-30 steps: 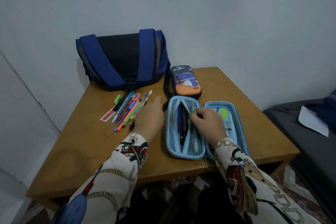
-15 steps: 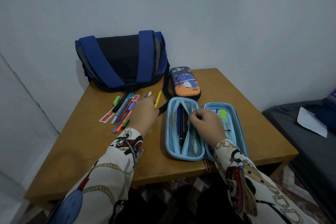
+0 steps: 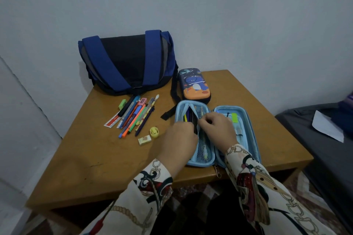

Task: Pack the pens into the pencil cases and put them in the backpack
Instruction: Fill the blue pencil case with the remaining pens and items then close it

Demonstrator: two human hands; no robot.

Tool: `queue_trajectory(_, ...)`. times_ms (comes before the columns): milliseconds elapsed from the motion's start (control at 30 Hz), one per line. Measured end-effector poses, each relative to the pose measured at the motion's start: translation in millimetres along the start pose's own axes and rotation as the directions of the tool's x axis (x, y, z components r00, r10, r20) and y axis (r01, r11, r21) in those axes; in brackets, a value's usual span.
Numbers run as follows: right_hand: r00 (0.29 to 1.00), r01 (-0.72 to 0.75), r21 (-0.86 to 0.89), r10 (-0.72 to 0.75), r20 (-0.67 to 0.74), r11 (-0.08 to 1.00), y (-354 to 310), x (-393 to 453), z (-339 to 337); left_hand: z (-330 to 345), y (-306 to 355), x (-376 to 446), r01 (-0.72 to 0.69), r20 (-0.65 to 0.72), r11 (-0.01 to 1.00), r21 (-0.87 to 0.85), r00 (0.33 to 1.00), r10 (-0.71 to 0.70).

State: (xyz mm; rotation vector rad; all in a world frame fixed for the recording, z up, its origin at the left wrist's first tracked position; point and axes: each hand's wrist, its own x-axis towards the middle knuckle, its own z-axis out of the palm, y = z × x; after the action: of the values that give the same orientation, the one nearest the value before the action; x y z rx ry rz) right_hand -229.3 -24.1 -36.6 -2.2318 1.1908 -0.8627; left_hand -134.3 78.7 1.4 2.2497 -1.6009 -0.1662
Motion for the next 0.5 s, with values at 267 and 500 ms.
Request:
queue_trajectory(267, 1.000, 0.004, 0.011, -0.004, 0.004, 1.000, 2.8, 1.0, 1.1, 6.3, -0.1, 12.7, -0.003, -0.035, 0.993, 0.121, 0.999, 0.007)
queue_trajectory(500, 1.000, 0.007, -0.001, -0.007, 0.012, 1.000, 0.2, 0.3, -0.1, 5.3, -3.6, 8.0, -0.029, -0.051, 0.946, 0.322, 0.998, 0.048)
